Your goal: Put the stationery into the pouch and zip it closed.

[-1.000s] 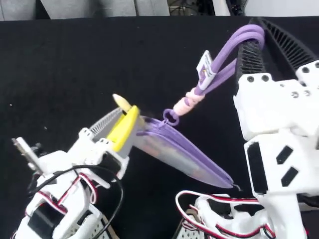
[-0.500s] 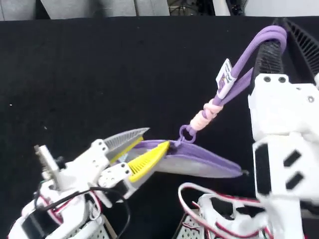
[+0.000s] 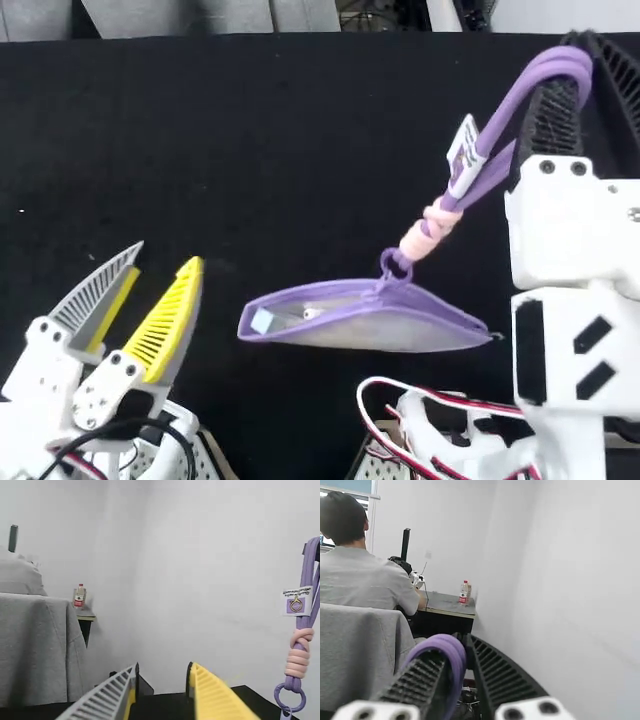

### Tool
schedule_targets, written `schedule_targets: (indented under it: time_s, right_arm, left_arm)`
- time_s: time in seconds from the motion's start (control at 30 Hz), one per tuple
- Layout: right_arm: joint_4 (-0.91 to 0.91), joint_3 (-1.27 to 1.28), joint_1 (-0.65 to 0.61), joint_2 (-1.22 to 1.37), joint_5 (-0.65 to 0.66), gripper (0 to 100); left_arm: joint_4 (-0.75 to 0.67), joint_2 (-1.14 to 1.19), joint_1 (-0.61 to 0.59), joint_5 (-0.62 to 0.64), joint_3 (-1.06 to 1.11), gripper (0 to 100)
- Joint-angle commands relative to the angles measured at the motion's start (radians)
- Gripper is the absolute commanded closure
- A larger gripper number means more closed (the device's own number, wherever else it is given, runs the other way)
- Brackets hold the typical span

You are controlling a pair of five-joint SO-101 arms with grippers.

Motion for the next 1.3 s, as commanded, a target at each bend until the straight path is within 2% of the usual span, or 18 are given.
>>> schedule_targets:
  time_s: [0.0, 0.27, 0.57, 0.8, 0.97, 1.1, 1.27]
  right_arm:
    - [-0.094, 0.056, 0.012, 0.004, -0.011, 98.8]
    - [-0.19, 0.127, 0.012, 0.001, -0.011, 98.8]
    - [-0.222, 0.119, 0.009, -0.001, -0.012, 98.8]
    - [-0.242, 0.119, -0.123, -0.001, -0.012, 98.8]
    - [-0.269, 0.125, -0.224, 0.005, -0.012, 98.8]
    - [-0.304, 0.14, -0.301, 0.005, -0.012, 98.8]
    - [-0.331, 0.145, -0.42, 0.008, -0.012, 98.8]
  left_arm:
    - [0.002, 0.0, -0.031, -0.008, 0.004, 82]
    - [-0.032, 0.0, -0.024, -0.006, 0.068, 82]
    - [-0.04, 0.003, 0.16, -0.012, 0.13, 82]
    - [-0.041, 0.008, 0.338, -0.015, 0.17, 82]
    - [-0.041, 0.009, 0.433, -0.015, 0.231, 76]
    - [-0.041, 0.011, 0.495, -0.08, 0.254, 76]
    - [-0.041, 0.058, 0.513, -0.091, 0.257, 76]
